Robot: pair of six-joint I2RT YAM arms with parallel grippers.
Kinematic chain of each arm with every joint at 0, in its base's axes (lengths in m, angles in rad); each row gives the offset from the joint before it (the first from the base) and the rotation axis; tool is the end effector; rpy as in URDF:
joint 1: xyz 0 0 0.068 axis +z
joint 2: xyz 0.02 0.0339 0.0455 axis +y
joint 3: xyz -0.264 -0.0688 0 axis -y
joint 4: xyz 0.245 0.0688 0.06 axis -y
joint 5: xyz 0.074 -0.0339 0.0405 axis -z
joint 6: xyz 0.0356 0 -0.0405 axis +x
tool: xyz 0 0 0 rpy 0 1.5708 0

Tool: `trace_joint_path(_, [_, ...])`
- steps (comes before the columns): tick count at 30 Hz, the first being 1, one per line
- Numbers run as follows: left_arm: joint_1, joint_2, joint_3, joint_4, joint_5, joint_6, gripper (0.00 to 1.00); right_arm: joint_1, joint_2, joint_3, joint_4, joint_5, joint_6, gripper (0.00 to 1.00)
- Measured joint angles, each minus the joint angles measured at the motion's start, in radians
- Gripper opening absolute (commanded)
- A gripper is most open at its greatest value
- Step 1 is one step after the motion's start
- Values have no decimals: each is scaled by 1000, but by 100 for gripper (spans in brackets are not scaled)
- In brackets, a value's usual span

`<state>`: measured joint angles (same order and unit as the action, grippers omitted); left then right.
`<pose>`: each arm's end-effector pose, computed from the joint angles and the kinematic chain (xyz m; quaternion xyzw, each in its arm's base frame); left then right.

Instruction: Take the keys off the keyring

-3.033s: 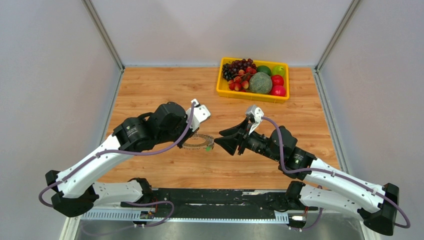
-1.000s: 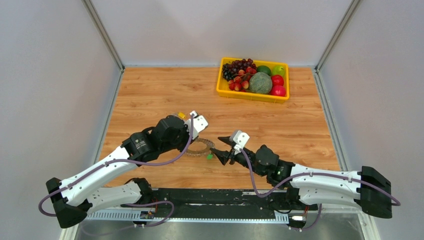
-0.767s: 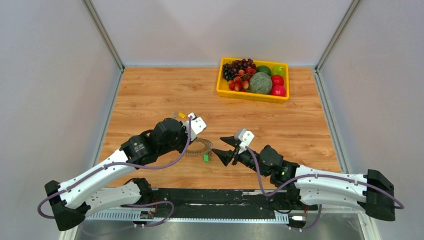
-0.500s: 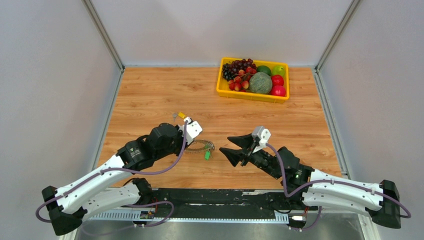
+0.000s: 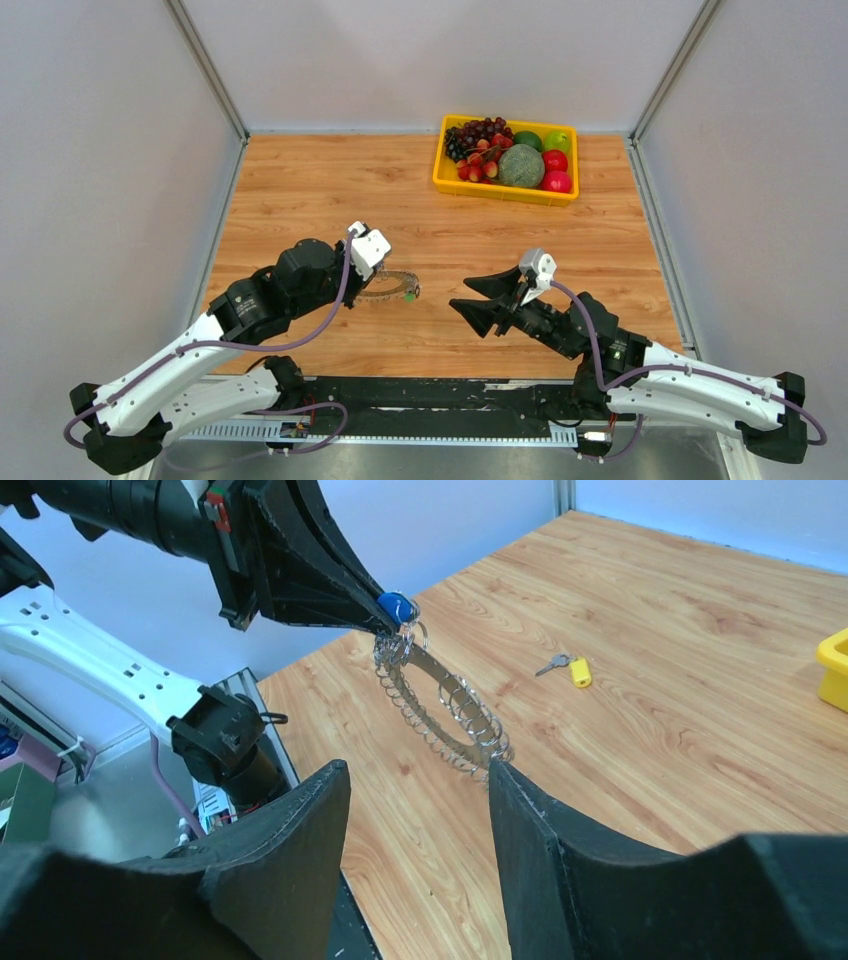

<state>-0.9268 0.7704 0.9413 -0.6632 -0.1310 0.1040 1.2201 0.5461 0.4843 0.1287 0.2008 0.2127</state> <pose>0.0986 -0.1236 0.3465 0.3928 0.7616 -0.1534 0.4921 0.0586 0.1396 0.3026 -0.2639 0.6306 0.4256 0.5930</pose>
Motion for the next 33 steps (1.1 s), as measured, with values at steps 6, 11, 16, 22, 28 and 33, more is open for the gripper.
trace_joint_path(6, [0, 25, 21, -33, 17, -39, 0, 0, -11, 0, -24, -31, 0, 56])
trace_joint_path(11, [0, 50, 22, -62, 26, -60, 0, -1, -32, 0, -28, -47, 0, 57])
trace_joint_path(16, [0, 63, 36, -89, 41, -75, 0, -1, -33, 0, -28, -53, -10, 57])
trace_joint_path(22, [0, 63, 79, -118, 47, -76, 0, -1, 19, 0, -19, -67, -92, 59])
trace_joint_path(28, [0, 66, 104, -127, 60, -77, 0, -1, 106, 0, 62, -116, -187, 56])
trace_joint_path(33, [0, 83, 117, -126, 103, -101, 0, -1, 228, -1, 172, -143, -238, 54])
